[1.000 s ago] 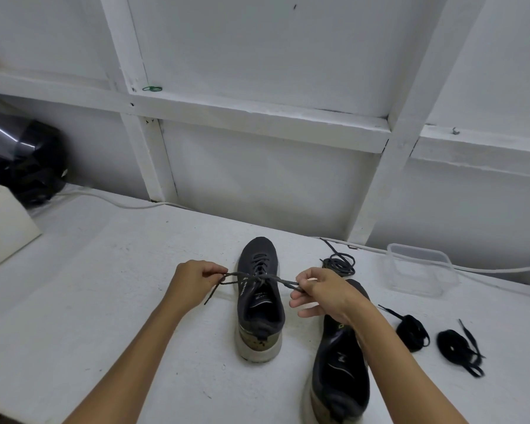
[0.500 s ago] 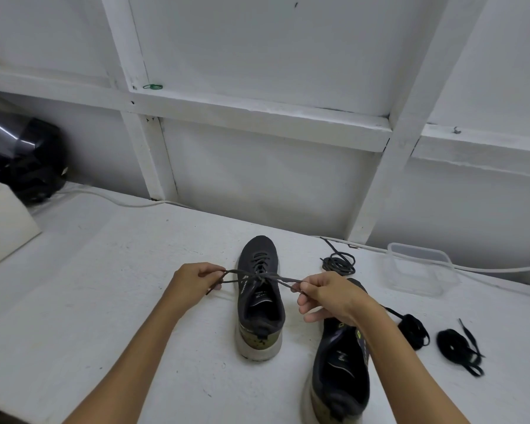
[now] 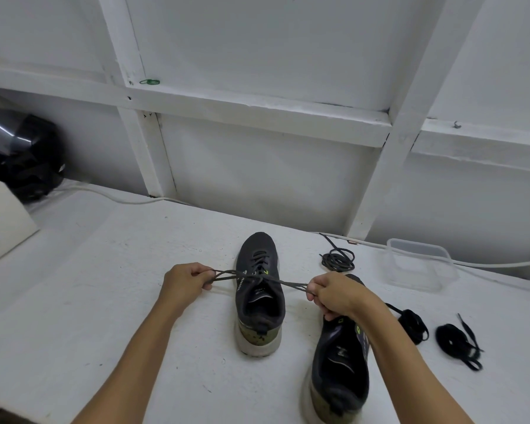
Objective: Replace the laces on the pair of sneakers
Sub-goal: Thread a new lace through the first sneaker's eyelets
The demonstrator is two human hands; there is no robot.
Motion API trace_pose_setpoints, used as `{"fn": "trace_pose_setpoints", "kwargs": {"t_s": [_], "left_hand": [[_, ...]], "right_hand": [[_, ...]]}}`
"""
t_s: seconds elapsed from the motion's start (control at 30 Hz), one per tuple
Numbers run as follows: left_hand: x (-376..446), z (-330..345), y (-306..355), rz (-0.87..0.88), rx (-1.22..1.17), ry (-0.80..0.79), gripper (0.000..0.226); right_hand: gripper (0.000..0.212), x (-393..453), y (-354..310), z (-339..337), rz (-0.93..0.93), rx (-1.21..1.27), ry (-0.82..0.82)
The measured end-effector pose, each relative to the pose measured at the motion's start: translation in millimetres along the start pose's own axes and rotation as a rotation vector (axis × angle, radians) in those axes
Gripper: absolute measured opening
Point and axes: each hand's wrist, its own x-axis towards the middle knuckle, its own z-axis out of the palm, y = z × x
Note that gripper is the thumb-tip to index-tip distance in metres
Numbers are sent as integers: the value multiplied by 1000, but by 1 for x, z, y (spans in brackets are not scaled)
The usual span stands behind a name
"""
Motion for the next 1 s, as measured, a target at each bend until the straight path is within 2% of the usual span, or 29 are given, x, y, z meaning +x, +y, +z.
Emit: {"fn": "trace_pose_setpoints", "kwargs": {"t_s": [0.23, 0.33, 0.53, 0.6, 0.67, 0.73, 0.8, 0.87, 1.0], "left_hand": [[2, 3, -1, -40, 14, 51, 14], [7, 2, -6, -61, -7, 16, 7], [16, -6, -1, -215, -443, -205, 27], [10, -7, 1, -201, -373, -190, 33], [-3, -3, 1, -163, -166, -60, 23], [-18, 7, 4, -129, -58, 33, 12], [-34, 18, 10, -88, -58, -48, 12], [-48, 27, 16, -39, -86, -151, 12], [-61, 36, 24, 16, -74, -159, 17]], "right_hand": [[35, -1, -3, -2, 36, -33, -14], [34, -1, -1, -1, 26, -61, 10], [28, 4, -14, 4, -62, 60, 82], [34, 7, -14, 7, -78, -81, 215], [37, 6, -13, 11, -104, -227, 430], [19, 3, -15, 16, -111, -166, 540], [11, 0, -19, 21, -90, 49, 383], [19, -4, -22, 29, -48, 228, 152], [20, -2, -25, 41, -55, 229, 54]]}}
